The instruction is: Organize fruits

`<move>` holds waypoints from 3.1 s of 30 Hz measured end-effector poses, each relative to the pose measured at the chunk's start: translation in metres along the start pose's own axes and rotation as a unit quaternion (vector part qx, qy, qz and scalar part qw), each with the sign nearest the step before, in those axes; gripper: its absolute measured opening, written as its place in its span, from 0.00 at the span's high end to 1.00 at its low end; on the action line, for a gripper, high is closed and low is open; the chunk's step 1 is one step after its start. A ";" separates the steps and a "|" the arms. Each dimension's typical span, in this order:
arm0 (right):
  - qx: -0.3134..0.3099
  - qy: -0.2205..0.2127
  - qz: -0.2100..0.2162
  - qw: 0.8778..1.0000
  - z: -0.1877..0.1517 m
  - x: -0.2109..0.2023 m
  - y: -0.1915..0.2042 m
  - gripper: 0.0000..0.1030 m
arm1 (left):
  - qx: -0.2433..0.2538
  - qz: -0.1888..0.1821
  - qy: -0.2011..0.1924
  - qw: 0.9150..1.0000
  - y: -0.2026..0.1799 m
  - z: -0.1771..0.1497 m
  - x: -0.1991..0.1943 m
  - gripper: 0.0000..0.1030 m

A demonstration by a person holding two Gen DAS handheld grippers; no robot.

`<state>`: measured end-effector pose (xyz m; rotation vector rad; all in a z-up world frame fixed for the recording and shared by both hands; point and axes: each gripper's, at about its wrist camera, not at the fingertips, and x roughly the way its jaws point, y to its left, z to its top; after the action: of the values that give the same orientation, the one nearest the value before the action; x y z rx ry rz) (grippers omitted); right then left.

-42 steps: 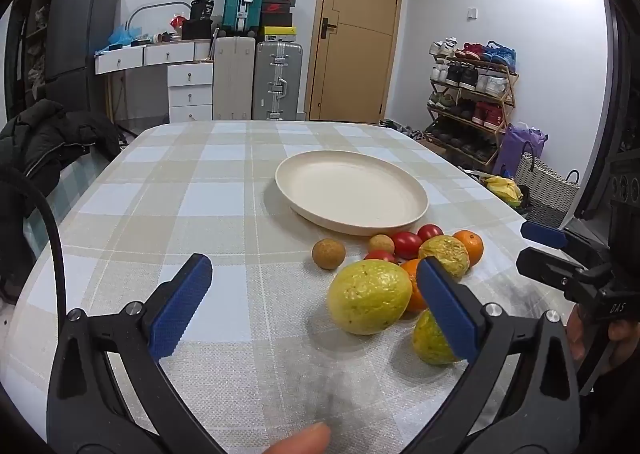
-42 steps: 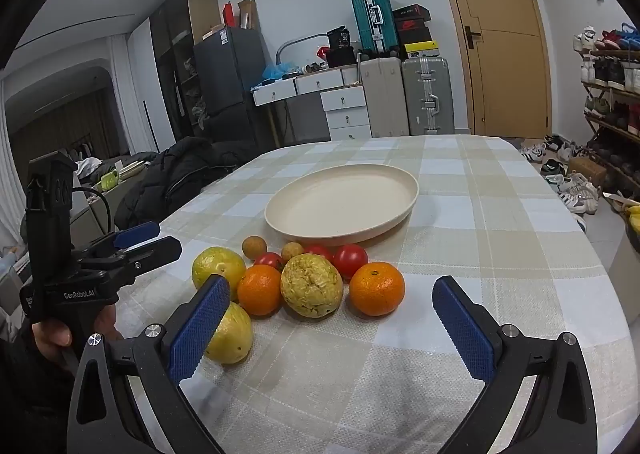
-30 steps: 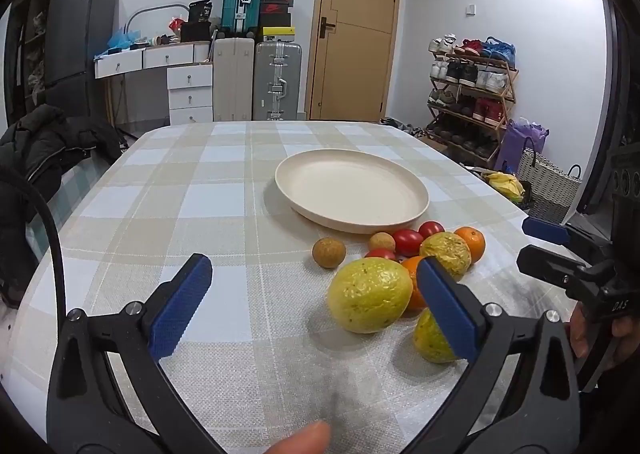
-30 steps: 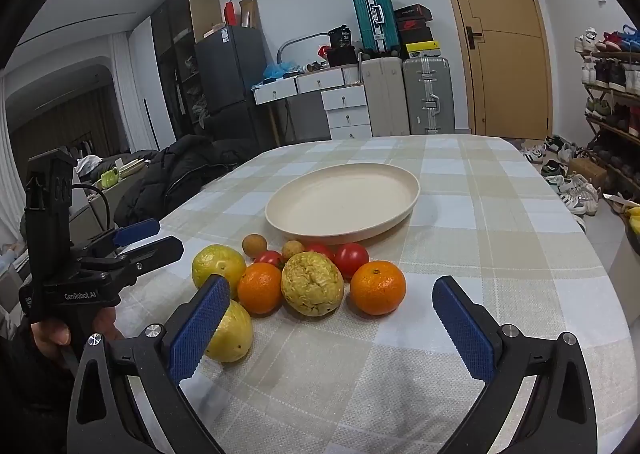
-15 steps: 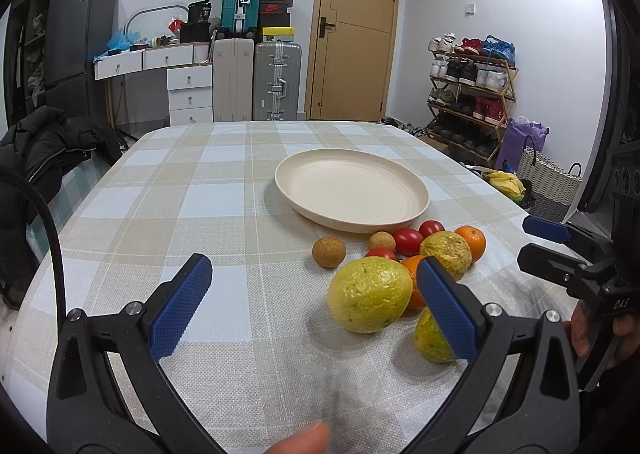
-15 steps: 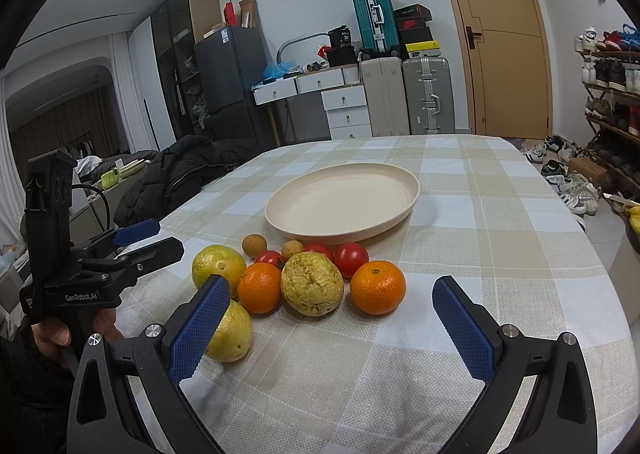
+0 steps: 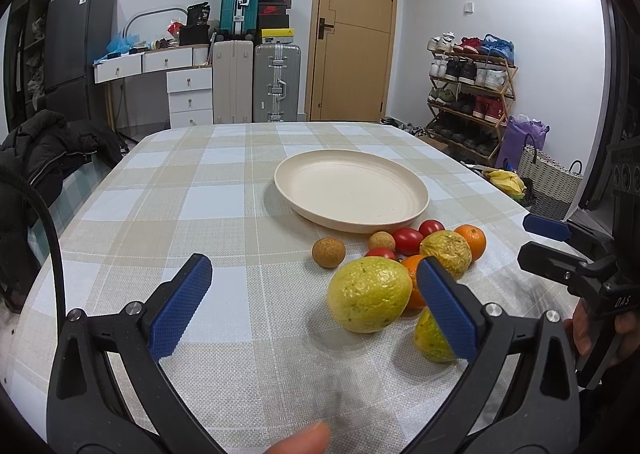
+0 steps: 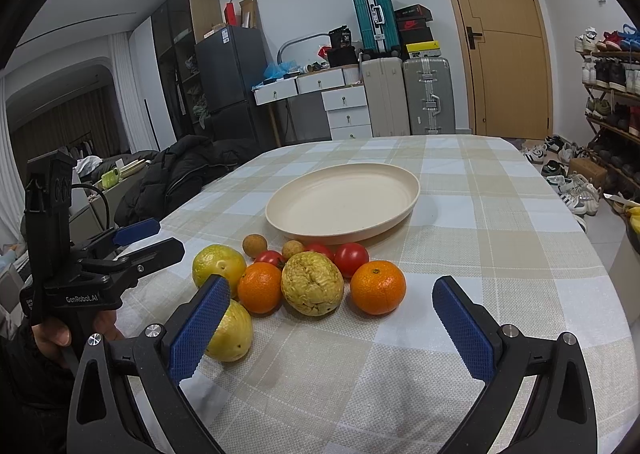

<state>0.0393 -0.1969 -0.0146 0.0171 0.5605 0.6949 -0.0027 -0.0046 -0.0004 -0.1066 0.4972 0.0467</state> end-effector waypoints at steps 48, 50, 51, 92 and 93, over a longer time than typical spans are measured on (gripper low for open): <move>-0.001 0.003 -0.004 1.000 0.000 0.000 0.000 0.00 | 0.006 0.003 0.000 1.000 -0.001 0.005 -0.001 0.01; -0.002 0.003 -0.004 1.000 0.000 0.001 0.000 0.00 | 0.007 0.003 0.000 1.000 -0.001 0.005 -0.001 0.01; -0.003 0.003 -0.006 1.000 0.000 0.001 0.000 0.00 | 0.007 0.002 0.000 1.000 -0.001 0.005 -0.001 0.01; -0.005 0.208 -0.060 0.976 0.020 0.080 -0.039 0.42 | 0.033 -0.037 0.111 0.993 0.014 0.015 0.076 0.06; -0.005 0.207 -0.051 0.977 0.020 0.080 -0.037 0.48 | 0.033 -0.039 0.115 0.992 0.012 0.014 0.077 0.08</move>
<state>0.1220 -0.1732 -0.0434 -0.1678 0.9517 0.6030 0.0711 0.0107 -0.0263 -0.0674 0.7236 -0.0588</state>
